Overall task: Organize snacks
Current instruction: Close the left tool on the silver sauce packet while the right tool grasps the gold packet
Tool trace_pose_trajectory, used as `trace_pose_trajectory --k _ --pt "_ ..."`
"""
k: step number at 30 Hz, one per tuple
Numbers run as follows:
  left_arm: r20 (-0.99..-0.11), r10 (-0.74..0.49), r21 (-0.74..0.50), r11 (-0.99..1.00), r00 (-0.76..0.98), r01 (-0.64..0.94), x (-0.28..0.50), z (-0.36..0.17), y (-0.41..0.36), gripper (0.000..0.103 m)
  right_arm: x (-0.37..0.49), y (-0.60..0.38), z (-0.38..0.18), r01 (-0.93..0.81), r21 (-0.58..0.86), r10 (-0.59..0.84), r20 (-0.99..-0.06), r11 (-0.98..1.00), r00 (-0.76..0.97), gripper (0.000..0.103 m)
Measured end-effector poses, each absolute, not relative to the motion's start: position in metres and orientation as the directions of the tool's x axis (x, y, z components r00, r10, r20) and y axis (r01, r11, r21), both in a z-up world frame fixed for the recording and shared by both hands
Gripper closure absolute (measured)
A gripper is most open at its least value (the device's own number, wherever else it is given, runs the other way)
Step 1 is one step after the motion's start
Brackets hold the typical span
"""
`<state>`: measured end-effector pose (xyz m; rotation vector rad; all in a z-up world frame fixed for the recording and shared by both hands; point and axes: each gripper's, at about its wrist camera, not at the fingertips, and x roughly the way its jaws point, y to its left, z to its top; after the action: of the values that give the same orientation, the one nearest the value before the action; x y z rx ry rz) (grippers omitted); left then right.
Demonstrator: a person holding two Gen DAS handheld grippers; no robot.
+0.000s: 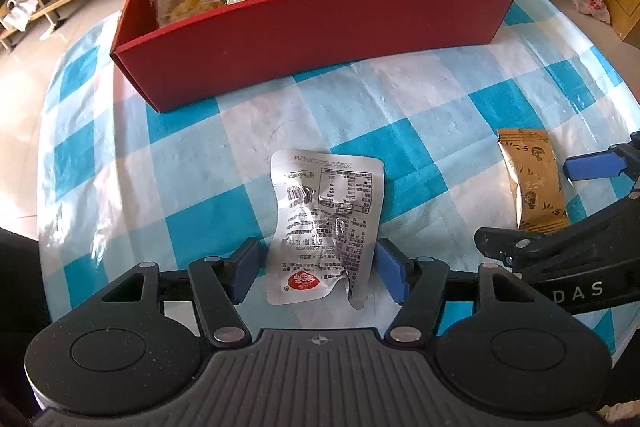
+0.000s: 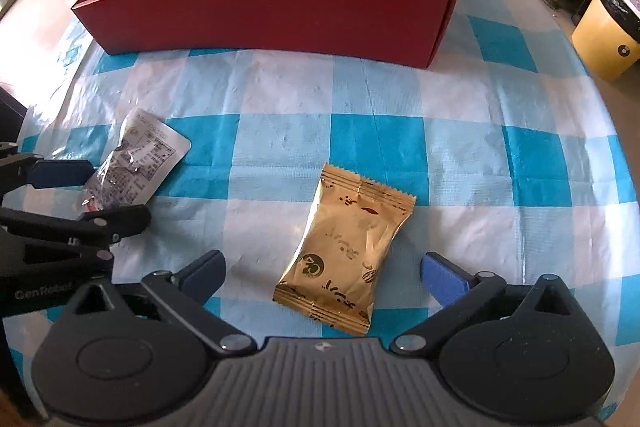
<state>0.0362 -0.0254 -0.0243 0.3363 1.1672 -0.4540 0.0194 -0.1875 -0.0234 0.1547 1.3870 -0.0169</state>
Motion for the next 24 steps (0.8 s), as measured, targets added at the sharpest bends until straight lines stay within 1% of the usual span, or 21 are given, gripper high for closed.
trace_pose_trajectory --k 5,7,9,11,12,13,14,15,16,17,18,19,24 --pt "-0.933 -0.167 0.014 0.867 0.317 0.498 0.038 -0.024 -0.025 0.032 0.017 -0.186 -0.024 0.104 0.081 0.055 -0.971 0.991 0.232 0.003" --pt "-0.933 -0.167 0.015 0.868 0.318 0.497 0.038 -0.024 -0.025 0.030 0.017 -0.187 -0.023 0.102 0.082 0.058 -0.973 0.991 0.225 0.003" --pt "-0.932 -0.166 0.020 0.864 0.321 0.503 0.037 -0.023 -0.025 0.030 0.015 -0.192 -0.022 0.110 0.098 0.070 -0.971 0.989 0.229 0.004" --pt "-0.933 -0.168 0.018 0.862 0.319 0.506 0.036 -0.024 -0.024 0.030 0.011 -0.195 -0.019 0.103 0.075 0.049 -0.971 0.992 0.234 0.019" --pt "-0.933 -0.169 0.017 0.862 0.318 0.507 0.037 -0.024 -0.024 0.029 0.009 -0.195 -0.017 0.099 0.061 0.036 -0.971 0.993 0.236 0.021" --pt "-0.933 -0.169 0.016 0.862 0.318 0.506 0.037 -0.024 -0.023 0.029 0.009 -0.196 -0.016 0.105 0.062 0.036 -0.970 0.992 0.239 0.026" --pt "-0.933 -0.168 0.016 0.863 0.317 0.505 0.037 -0.024 -0.024 0.029 0.008 -0.197 -0.014 0.111 0.061 0.033 -0.969 0.992 0.244 0.034" --pt "-0.934 -0.168 0.016 0.864 0.317 0.504 0.036 -0.024 -0.024 0.029 0.008 -0.199 -0.013 0.114 0.060 0.030 -0.968 0.992 0.249 0.038" --pt "-0.933 -0.170 0.014 0.863 0.316 0.505 0.036 -0.023 -0.024 0.032 0.008 -0.200 -0.011 0.116 0.058 0.028 -0.968 0.992 0.251 0.045" --pt "-0.934 -0.174 0.010 0.862 0.314 0.507 0.036 -0.023 -0.024 0.034 0.008 -0.201 -0.009 0.116 0.063 0.031 -0.966 0.991 0.257 0.055" --pt "-0.933 -0.177 0.008 0.860 0.313 0.510 0.035 -0.022 -0.025 0.038 0.008 -0.204 -0.007 0.115 0.067 0.036 -0.965 0.991 0.260 0.061" --pt "-0.933 -0.175 0.012 0.858 0.314 0.514 0.035 -0.021 -0.026 0.038 0.008 -0.206 -0.005 0.118 0.077 0.044 -0.964 0.990 0.261 0.066" --pt "-0.934 -0.177 0.008 0.860 0.312 0.510 0.034 -0.020 -0.026 0.039 0.006 -0.208 -0.003 0.112 0.071 0.039 -0.964 0.991 0.262 0.066"
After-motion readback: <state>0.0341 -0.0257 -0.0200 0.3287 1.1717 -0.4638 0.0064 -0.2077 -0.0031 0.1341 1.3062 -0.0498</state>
